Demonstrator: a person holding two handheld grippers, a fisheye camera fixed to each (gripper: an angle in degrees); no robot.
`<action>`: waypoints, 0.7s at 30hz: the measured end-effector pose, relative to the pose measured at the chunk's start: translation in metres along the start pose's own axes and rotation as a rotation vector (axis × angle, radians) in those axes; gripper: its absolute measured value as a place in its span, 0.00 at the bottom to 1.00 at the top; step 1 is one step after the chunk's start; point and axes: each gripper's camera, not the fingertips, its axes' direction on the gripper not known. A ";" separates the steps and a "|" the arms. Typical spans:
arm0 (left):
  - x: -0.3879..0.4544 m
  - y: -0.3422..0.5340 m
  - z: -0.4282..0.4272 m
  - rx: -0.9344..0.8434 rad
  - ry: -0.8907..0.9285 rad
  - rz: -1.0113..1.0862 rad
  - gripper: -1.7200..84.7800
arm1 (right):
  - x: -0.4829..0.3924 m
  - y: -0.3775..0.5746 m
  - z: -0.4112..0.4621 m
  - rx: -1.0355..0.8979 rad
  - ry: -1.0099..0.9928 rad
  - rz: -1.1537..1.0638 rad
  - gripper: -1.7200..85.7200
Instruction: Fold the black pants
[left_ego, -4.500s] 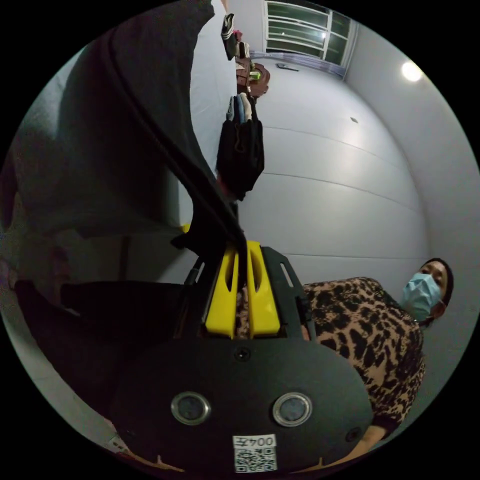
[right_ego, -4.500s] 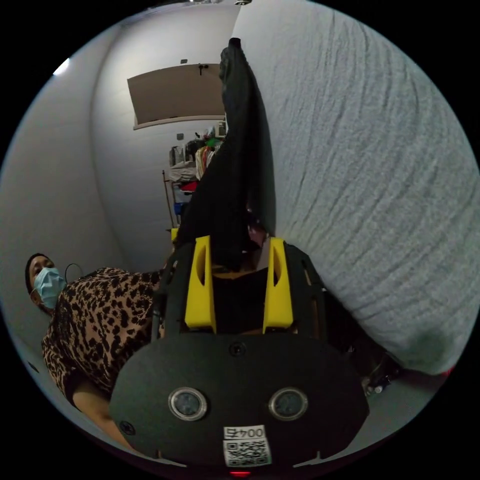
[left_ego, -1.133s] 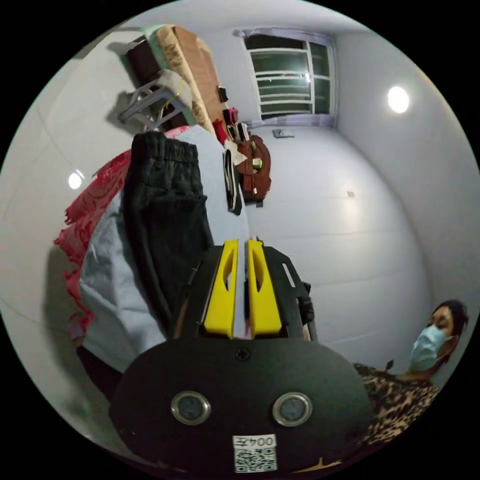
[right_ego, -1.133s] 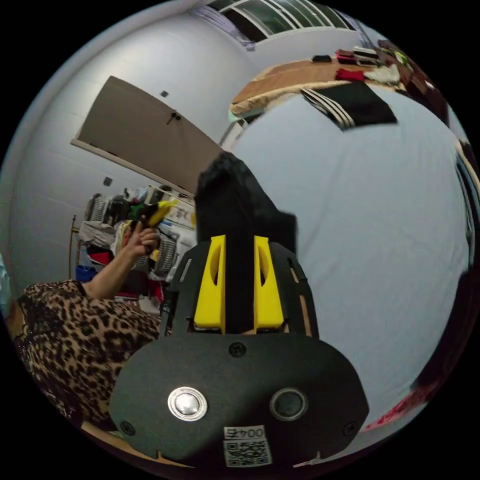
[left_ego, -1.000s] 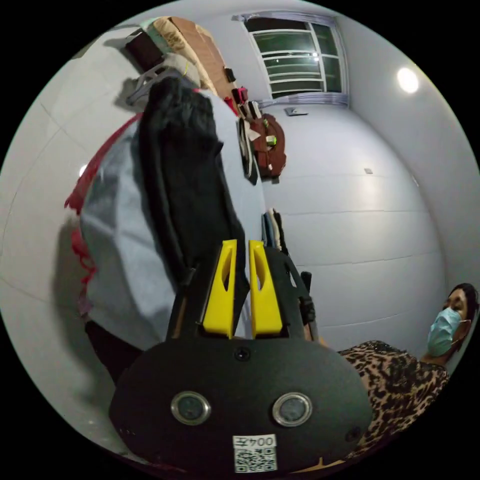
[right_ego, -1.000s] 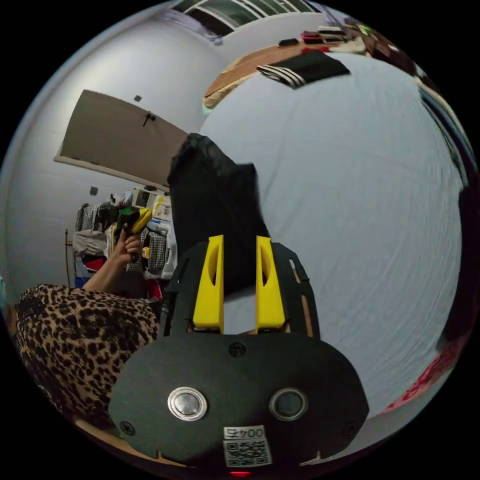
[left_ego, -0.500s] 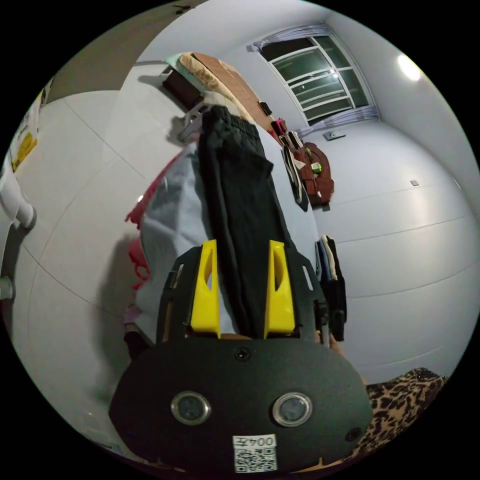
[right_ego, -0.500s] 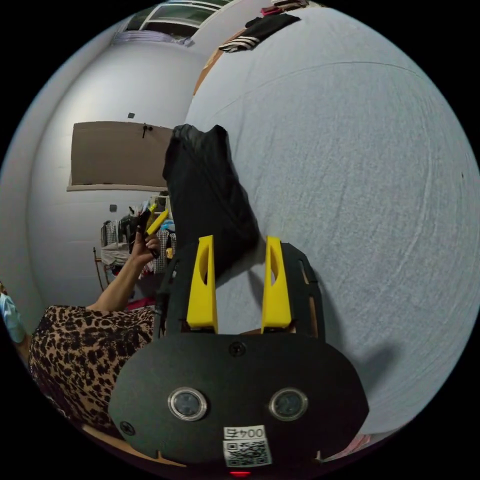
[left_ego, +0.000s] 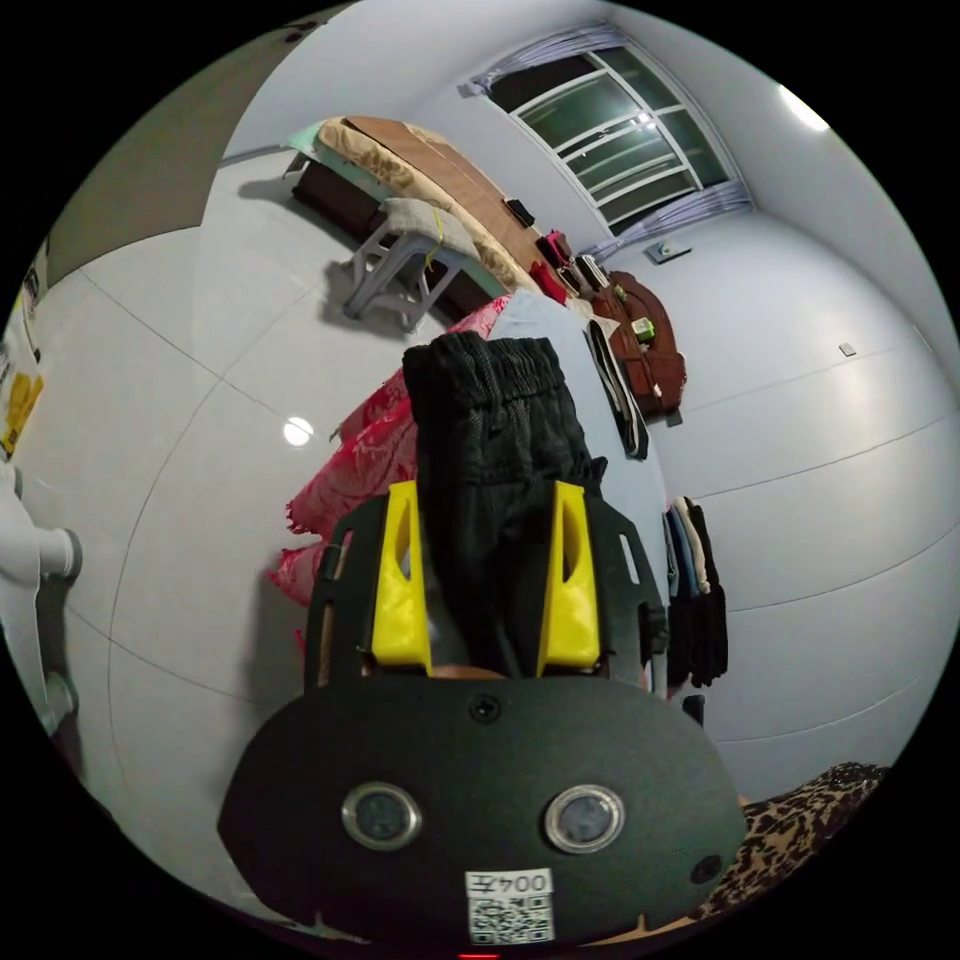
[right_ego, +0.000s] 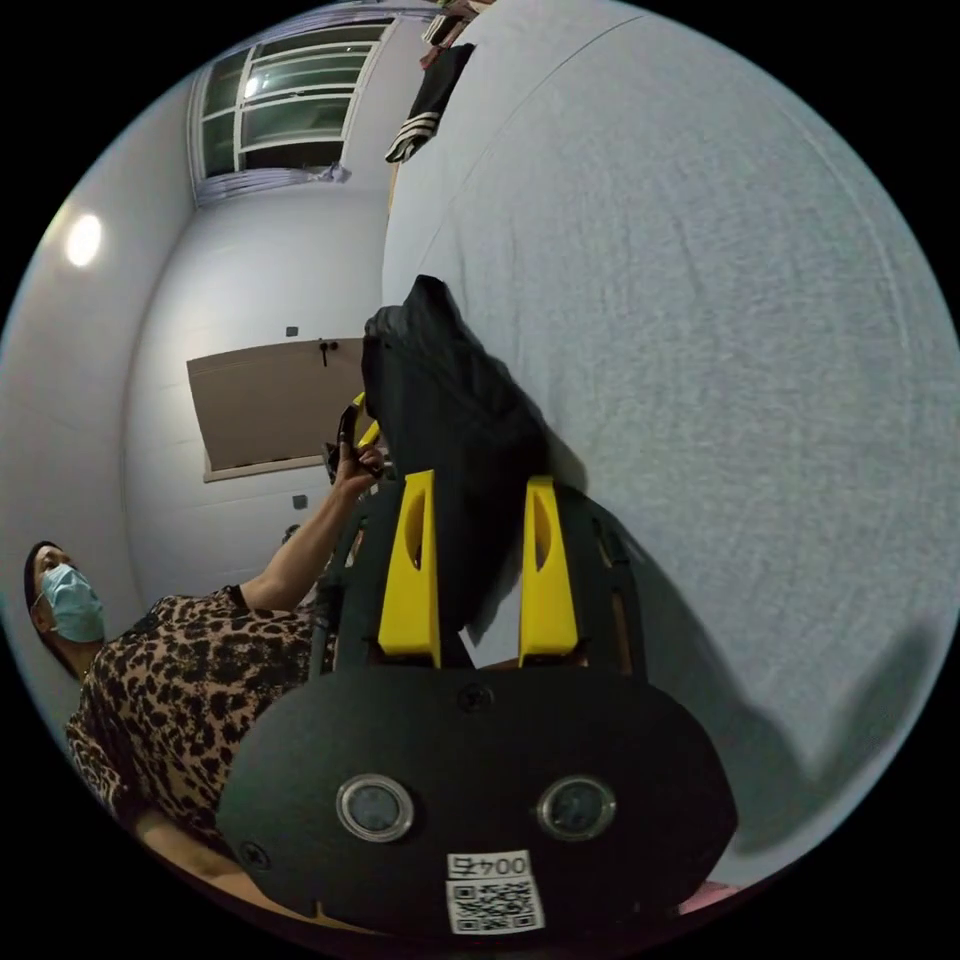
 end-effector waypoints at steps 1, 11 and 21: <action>-0.003 -0.007 0.001 0.001 0.014 -0.014 0.22 | -0.001 -0.001 0.005 0.002 -0.001 -0.003 0.16; 0.001 -0.041 -0.017 0.049 0.018 -0.014 0.17 | -0.140 -0.002 0.013 -0.069 0.317 -0.234 0.06; 0.012 0.015 -0.025 -0.015 0.182 0.028 0.18 | -0.028 0.146 -0.117 0.095 0.192 0.116 0.07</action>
